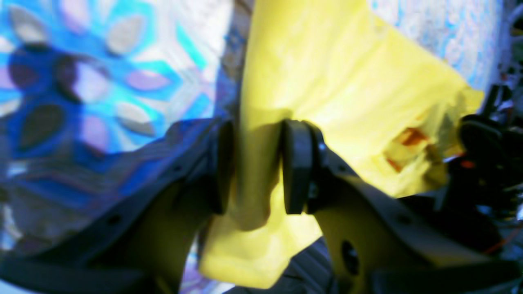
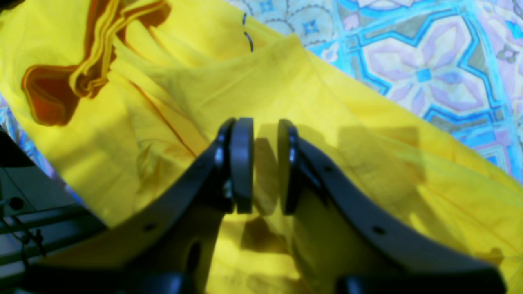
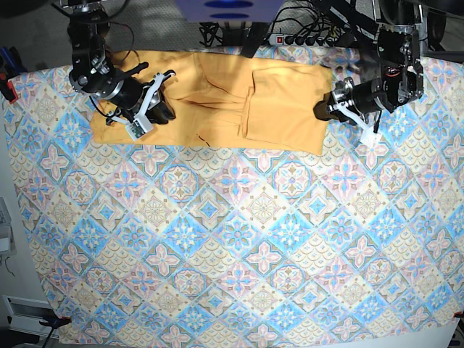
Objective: Fold the T-shirt properly
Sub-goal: 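Move the left gripper back to the folded end and grasp its edge, then reposition the right gripper and grasp the opposite shirt end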
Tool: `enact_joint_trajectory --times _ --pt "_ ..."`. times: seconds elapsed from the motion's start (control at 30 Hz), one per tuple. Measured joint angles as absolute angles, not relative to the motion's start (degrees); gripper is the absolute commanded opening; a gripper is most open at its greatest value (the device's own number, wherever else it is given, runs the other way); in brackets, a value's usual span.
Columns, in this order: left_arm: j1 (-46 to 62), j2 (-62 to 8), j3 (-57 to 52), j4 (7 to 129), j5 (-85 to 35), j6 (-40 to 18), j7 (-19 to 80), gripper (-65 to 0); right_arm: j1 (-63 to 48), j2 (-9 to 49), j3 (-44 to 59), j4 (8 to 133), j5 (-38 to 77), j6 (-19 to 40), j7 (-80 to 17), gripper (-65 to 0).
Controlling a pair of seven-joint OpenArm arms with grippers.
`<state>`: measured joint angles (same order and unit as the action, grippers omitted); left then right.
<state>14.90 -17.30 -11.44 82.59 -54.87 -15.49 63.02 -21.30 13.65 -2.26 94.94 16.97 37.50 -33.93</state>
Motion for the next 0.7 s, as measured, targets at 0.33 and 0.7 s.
enact_joint_trajectory --times 0.33,0.7 --pt "9.4 -13.3 -11.5 76.7 -49.8 -16.4 62.3 -45.5 -21.4 13.6 -2.2 95.0 17.0 37.5 -34.2 -55.3" --pt "10.1 -13.4 -9.6 77.8 -49.5 -16.1 61.7 -65.0 -22.6 13.5 0.7 95.0 17.0 37.6 -33.9 -55.0"
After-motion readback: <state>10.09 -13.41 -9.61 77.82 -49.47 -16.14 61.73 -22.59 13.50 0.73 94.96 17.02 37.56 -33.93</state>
